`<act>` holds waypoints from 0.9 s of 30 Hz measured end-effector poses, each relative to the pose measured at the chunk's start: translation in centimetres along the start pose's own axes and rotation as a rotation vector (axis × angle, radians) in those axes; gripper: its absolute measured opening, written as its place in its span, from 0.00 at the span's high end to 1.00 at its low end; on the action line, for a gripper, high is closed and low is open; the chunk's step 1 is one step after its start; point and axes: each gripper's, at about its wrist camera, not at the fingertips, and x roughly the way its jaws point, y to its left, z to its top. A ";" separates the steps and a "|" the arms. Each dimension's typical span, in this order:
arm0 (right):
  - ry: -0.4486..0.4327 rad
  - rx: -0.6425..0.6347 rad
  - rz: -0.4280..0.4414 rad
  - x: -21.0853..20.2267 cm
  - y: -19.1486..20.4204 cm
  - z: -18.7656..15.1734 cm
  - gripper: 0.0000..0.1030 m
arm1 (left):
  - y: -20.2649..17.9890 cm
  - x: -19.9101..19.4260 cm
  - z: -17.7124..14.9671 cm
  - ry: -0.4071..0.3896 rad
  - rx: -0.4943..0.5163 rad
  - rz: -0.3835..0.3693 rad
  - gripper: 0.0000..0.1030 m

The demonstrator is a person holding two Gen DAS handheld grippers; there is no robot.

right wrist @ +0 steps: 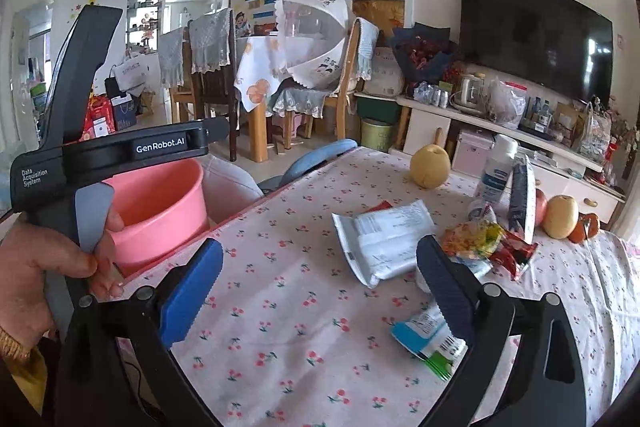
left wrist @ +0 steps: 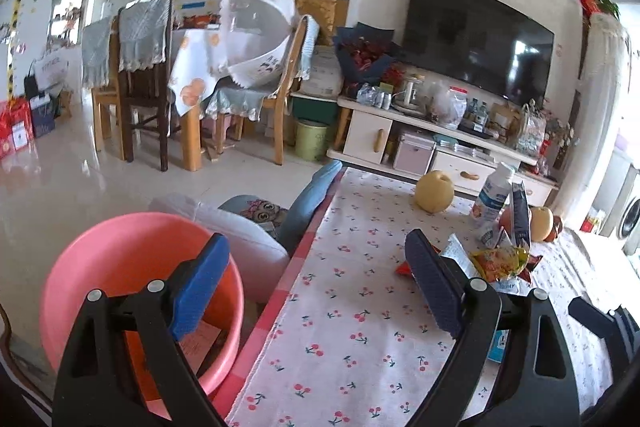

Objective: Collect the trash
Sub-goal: 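Move both tools back toward the table and remaining wrappers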

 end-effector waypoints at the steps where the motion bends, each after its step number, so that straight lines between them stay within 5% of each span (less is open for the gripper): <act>1: 0.002 0.004 0.001 -0.1 -0.3 -0.1 0.06 | -0.5 0.1 -0.1 0.003 0.018 0.010 0.12; 27: 0.041 0.248 -0.171 -4.3 -13.3 -1.9 0.06 | -11.3 2.8 -2.9 0.130 0.219 -0.115 0.12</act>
